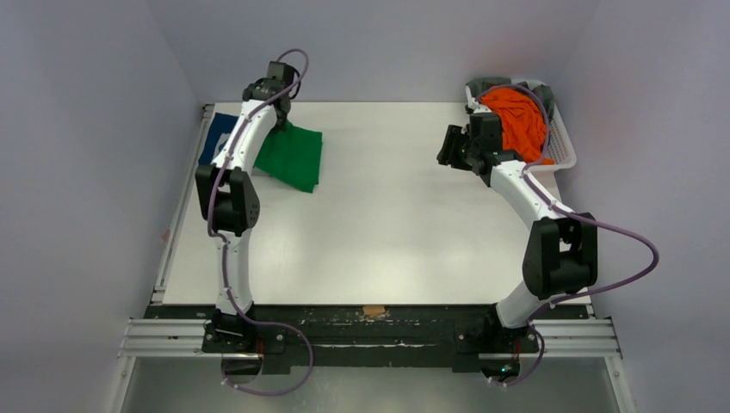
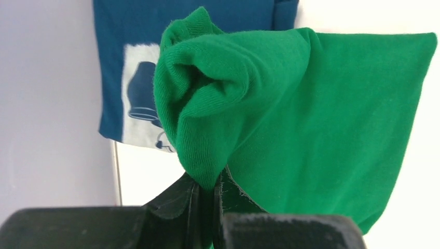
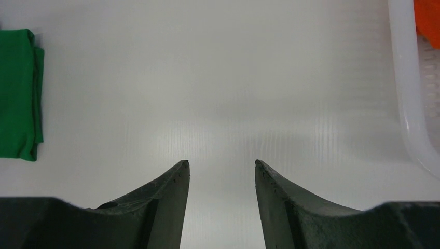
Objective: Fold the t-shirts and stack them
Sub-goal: Put the neatly folded tshirt into the corner of the board with the left arm
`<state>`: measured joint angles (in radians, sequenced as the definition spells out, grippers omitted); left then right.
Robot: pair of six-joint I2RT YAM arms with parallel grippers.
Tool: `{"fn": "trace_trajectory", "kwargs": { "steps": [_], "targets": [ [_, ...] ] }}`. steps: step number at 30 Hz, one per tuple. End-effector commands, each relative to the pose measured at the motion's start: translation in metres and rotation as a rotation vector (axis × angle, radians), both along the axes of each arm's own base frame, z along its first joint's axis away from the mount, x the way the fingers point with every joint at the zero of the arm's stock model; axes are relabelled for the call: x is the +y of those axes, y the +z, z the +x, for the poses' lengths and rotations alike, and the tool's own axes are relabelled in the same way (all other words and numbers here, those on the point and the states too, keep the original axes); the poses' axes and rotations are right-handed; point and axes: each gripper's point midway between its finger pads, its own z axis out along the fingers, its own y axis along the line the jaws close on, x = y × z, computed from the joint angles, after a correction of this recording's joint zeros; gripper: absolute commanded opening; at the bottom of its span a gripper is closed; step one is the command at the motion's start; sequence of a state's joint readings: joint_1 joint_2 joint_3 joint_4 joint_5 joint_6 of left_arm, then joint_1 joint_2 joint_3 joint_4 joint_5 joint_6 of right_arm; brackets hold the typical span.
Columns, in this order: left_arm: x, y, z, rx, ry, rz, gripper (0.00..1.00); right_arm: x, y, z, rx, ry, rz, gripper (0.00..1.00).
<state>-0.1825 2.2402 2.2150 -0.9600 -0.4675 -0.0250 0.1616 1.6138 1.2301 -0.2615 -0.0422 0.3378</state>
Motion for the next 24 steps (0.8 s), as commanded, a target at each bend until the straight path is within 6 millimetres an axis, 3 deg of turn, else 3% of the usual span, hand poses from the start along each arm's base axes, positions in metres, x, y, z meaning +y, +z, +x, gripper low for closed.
{"fn": "trace_trajectory", "kwargs": {
  "steps": [1,8,17,20,24],
  "targets": [
    [0.023,0.092,0.011,-0.201,-0.014,0.067,0.00,-0.005,0.021,0.004,-0.069,-0.017,-0.012,0.49],
    [0.042,0.137,0.017,-0.293,-0.016,0.155,0.00,-0.005,0.019,0.004,-0.061,-0.011,-0.014,0.49],
    [0.059,0.169,0.017,-0.361,0.001,0.187,0.00,-0.001,0.019,0.005,-0.065,0.005,0.001,0.50],
    [0.064,0.169,0.020,-0.374,0.004,0.167,0.00,0.002,0.015,0.005,-0.056,0.018,0.009,0.51],
    [0.076,0.150,0.025,-0.333,0.018,0.168,0.00,0.003,0.010,0.004,-0.041,0.024,0.010,0.51]
  ]
}}
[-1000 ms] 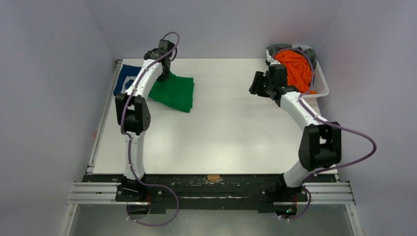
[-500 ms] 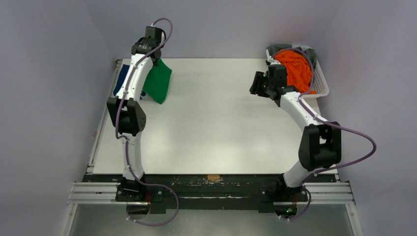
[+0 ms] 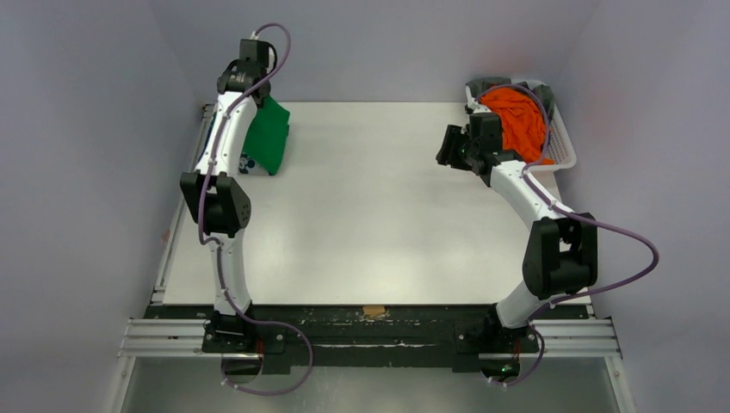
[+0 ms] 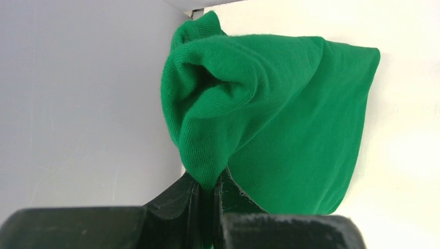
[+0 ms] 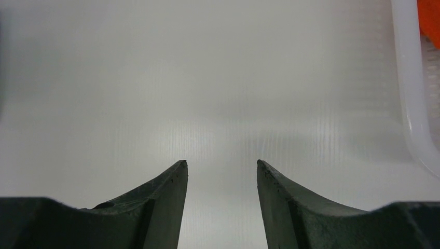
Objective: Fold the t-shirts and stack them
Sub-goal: Put the neatly folded tshirt into the corner of the board with the left arm
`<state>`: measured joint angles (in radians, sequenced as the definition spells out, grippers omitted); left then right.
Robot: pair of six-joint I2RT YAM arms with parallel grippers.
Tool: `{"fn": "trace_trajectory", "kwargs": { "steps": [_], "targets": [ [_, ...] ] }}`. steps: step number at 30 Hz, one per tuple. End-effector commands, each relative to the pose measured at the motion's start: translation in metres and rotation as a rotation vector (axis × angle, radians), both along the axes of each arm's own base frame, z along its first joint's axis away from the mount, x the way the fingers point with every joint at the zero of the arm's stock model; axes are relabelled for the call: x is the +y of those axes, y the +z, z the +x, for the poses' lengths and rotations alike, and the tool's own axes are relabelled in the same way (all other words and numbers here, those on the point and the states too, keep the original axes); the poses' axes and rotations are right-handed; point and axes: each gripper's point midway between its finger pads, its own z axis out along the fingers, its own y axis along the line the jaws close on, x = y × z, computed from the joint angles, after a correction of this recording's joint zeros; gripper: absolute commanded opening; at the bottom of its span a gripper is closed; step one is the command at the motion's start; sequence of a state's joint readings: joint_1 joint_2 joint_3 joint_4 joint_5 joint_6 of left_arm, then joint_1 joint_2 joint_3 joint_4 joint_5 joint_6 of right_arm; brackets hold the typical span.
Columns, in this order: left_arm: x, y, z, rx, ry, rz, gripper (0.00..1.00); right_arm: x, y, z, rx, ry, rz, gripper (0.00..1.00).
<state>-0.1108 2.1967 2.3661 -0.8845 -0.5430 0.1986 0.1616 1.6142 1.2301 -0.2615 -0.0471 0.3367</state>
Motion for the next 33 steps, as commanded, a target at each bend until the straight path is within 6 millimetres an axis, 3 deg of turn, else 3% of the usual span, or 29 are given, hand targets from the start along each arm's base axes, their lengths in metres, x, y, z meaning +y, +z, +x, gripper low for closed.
{"fn": "trace_trajectory", "kwargs": {
  "steps": [1,13,14,16,18,19,21,26,29,33],
  "targets": [
    [0.026,0.049,0.003,-0.137,0.041,0.004,0.00,0.003,0.009,0.004,-0.038,0.020,0.008,0.51],
    [0.083,-0.029,0.035,-0.068,0.067,-0.116,0.01,0.005,0.002,0.008,-0.006,0.025,0.009,0.52],
    [0.086,-0.036,0.037,-0.059,0.069,-0.120,0.08,0.005,0.002,0.008,-0.002,0.026,0.008,0.52],
    [0.099,-0.046,0.040,-0.057,0.108,-0.099,0.34,0.004,0.001,0.008,0.005,0.025,0.004,0.52],
    [0.117,-0.047,0.042,-0.076,0.180,-0.040,0.80,0.003,0.001,0.009,0.005,0.018,0.000,0.52],
    [0.126,-0.044,0.041,-0.092,0.228,-0.002,0.94,0.002,0.000,0.009,0.009,0.017,-0.002,0.52],
    [0.138,-0.033,0.038,-0.129,0.296,0.042,1.00,0.002,0.002,0.008,0.007,0.016,-0.003,0.52],
    [0.125,-0.002,0.028,-0.215,0.290,-0.053,1.00,0.002,0.004,0.006,-0.001,0.016,0.001,0.52],
    [0.102,0.001,0.020,-0.224,0.237,-0.189,1.00,0.001,0.005,0.002,-0.010,0.007,0.005,0.53],
    [0.056,0.008,0.001,-0.202,0.172,-0.448,1.00,-0.002,0.015,-0.003,-0.036,-0.016,0.015,0.53]
  ]
}}
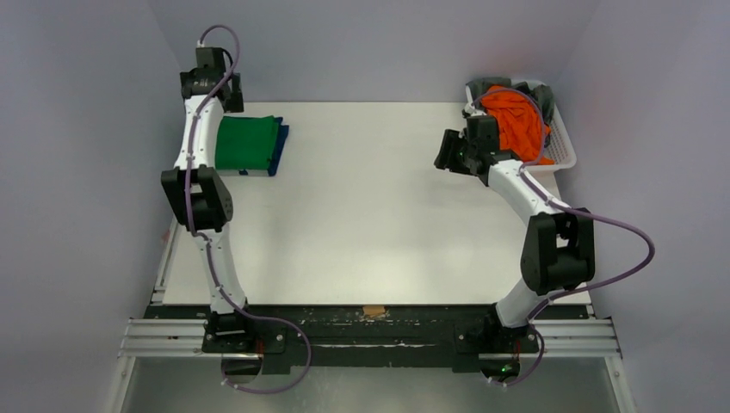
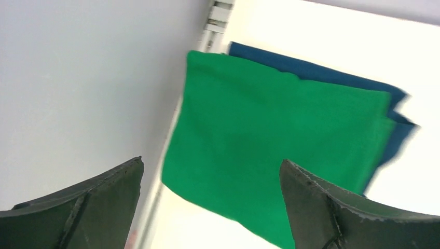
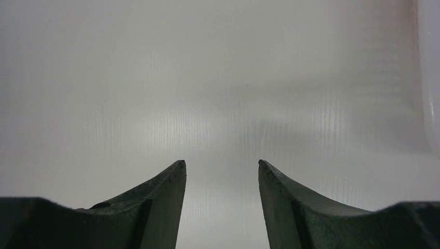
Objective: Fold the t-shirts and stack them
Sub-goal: Put the neatly folded tshirt into the corner of the board with the left arm, then reset both arms
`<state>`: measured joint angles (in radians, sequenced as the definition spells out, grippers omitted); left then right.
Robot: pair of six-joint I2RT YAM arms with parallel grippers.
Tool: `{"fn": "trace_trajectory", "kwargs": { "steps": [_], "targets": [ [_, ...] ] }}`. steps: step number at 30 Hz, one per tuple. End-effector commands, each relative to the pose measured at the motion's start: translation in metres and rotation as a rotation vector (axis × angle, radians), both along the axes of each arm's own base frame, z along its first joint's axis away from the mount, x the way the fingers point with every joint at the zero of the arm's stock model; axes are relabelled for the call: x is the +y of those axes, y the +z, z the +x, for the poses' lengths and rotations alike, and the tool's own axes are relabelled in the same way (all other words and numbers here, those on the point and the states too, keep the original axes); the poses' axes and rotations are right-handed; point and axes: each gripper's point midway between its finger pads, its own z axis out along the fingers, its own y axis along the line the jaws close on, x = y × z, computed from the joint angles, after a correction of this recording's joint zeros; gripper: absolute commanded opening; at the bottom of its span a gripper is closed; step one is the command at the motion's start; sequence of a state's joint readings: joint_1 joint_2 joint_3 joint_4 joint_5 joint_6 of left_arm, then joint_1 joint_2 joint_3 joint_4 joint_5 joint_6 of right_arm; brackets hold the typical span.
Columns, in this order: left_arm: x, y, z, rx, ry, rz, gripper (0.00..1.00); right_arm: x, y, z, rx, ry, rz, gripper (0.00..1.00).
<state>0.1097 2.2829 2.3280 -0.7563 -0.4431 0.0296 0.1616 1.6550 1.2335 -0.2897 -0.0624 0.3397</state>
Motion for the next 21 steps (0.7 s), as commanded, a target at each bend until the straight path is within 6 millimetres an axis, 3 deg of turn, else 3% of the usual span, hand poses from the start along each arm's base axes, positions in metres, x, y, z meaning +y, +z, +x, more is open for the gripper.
{"fn": "trace_trajectory", "kwargs": {
  "steps": [1,5,8,9,11,16,21],
  "targets": [
    [-0.060,0.061,-0.025,-0.154,-0.078,-0.322,1.00,-0.005,0.038,0.000,-0.110,-0.034,0.012,0.53],
    [-0.113,0.067,-0.063,-0.207,-0.148,-0.576,1.00,-0.010,0.043,-0.010,-0.136,-0.063,0.022,0.53],
    [-0.147,0.065,-0.111,-0.281,-0.210,-0.607,1.00,-0.012,0.044,-0.022,-0.173,-0.082,0.041,0.53],
    [-0.160,0.041,-0.131,-0.248,-0.208,-0.601,1.00,-0.014,0.042,-0.029,-0.189,-0.090,0.046,0.53],
    [-0.177,0.030,-0.165,-0.248,-0.199,-0.581,1.00,-0.021,0.037,-0.038,-0.195,-0.119,0.033,0.53],
    [-0.211,-0.005,-0.234,-0.240,-0.219,-0.686,1.00,-0.035,0.012,-0.064,-0.162,-0.170,-0.003,0.54],
    [-0.212,-0.029,-0.275,-0.230,-0.187,-0.737,1.00,-0.040,0.000,-0.082,-0.170,-0.194,0.002,0.54]
  ]
}}
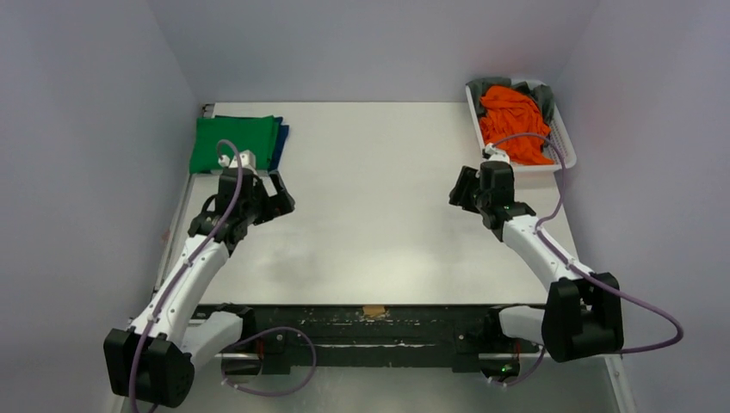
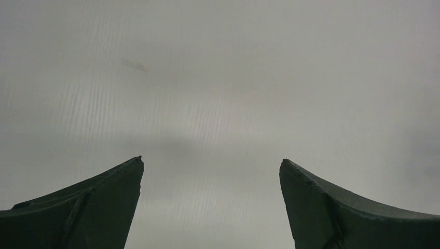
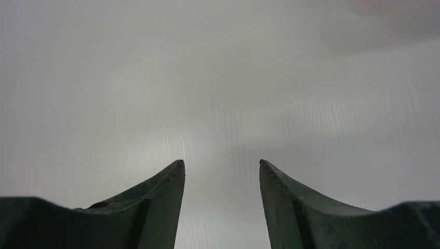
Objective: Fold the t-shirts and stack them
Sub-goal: Reset both arms
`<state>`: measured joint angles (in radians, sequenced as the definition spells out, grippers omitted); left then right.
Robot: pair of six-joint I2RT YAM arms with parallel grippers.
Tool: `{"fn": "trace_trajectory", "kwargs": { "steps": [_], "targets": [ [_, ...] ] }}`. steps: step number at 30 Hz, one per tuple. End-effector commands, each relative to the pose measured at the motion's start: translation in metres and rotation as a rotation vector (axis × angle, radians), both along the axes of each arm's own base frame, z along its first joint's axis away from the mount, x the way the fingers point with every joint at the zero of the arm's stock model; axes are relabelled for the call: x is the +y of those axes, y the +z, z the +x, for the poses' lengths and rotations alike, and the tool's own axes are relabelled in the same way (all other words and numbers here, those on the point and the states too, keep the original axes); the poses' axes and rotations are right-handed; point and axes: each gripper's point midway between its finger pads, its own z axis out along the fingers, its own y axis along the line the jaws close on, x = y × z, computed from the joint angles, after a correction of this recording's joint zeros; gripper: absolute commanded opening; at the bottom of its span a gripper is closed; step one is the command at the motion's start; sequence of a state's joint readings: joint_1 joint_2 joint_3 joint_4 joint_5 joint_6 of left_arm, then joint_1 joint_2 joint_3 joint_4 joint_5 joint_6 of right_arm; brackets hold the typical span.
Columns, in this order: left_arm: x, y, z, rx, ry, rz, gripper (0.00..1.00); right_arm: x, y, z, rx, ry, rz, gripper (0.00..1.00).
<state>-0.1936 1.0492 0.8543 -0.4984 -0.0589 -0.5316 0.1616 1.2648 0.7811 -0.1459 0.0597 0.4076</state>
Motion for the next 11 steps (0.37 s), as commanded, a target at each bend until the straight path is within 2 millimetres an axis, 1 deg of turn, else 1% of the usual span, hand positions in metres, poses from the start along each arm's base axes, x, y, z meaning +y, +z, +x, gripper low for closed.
{"fn": "trace_trajectory", "kwargs": {
  "steps": [1,4,8,10,11],
  "targets": [
    [0.000,0.005,-0.010,-0.066,0.063,-0.074,1.00,-0.008,0.013,-0.001,-0.090,-0.059,0.015,0.54],
    [0.005,0.005,-0.018,-0.048,0.078,-0.054,1.00,-0.010,0.016,-0.006,-0.114,-0.070,0.024,0.54],
    [-0.004,0.008,-0.017,-0.073,0.044,-0.098,1.00,-0.010,0.027,-0.008,-0.179,-0.071,0.037,0.54],
    [-0.007,0.001,-0.019,-0.046,0.038,-0.105,1.00,-0.010,0.035,-0.008,-0.199,-0.069,0.036,0.54],
    [-0.009,-0.003,-0.020,-0.032,0.032,-0.110,1.00,-0.012,0.035,-0.009,-0.191,-0.075,0.028,0.54]
  ]
}}
